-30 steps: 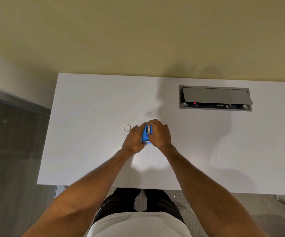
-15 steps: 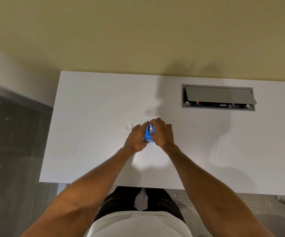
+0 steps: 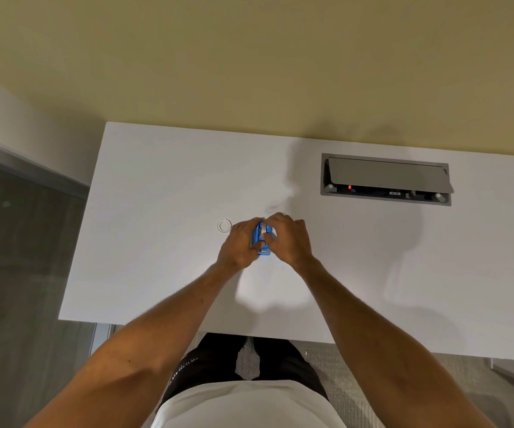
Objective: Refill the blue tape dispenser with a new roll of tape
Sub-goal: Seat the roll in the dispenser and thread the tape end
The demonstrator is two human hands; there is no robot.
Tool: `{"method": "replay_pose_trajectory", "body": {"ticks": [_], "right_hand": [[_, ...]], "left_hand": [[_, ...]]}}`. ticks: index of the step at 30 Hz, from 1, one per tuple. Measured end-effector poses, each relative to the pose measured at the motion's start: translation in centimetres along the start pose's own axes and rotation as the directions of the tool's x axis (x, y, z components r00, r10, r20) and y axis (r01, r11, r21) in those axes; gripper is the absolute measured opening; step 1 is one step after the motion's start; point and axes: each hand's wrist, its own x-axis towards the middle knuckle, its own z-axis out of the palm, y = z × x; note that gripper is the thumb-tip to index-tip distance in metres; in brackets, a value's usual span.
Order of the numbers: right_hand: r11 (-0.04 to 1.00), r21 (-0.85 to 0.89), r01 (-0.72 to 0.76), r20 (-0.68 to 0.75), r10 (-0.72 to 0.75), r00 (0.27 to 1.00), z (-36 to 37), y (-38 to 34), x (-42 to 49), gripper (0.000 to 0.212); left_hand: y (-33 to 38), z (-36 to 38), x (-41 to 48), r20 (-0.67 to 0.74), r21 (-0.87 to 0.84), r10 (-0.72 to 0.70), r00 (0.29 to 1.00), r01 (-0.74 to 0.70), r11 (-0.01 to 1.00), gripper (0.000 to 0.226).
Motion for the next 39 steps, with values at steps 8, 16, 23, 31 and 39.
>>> {"method": "replay_pose_trajectory", "body": {"ticks": [8, 16, 23, 31, 39], "right_hand": [[0.993, -0.1, 0.059, -0.021, -0.062, 0.998, -0.1, 0.1, 1.0, 0.027], [0.985, -0.16, 0.056, -0.024, -0.061, 0.998, 0.1, -0.1, 1.7, 0.029], [0.988, -0.145, 0.059, -0.033, -0.065, 0.997, 0.2, 0.1, 1.9, 0.027], [0.987, -0.122, 0.109, 0.009, -0.109, 0.994, 0.1, 0.1, 1.7, 0.033], [0.981, -0.143, 0.132, 0.015, -0.131, 0.991, 0.0, 0.1, 1.7, 0.037]], "left_hand": [[0.1, 0.7, 0.4, -0.064, -0.031, -0.092, 0.994, 0.09, 0.995, 0.036], [-0.1, 0.0, 1.0, -0.022, -0.023, -0.083, 0.996, 0.082, 0.996, 0.038], [-0.5, 0.0, 1.3, -0.015, -0.034, -0.052, 0.999, 0.052, 0.998, 0.039], [-0.8, -0.4, 1.2, 0.011, -0.024, -0.012, 1.0, 0.012, 1.0, 0.032], [-0.9, -0.1, 1.0, -0.009, 0.009, 0.038, 0.999, -0.038, 0.999, 0.029]]}}
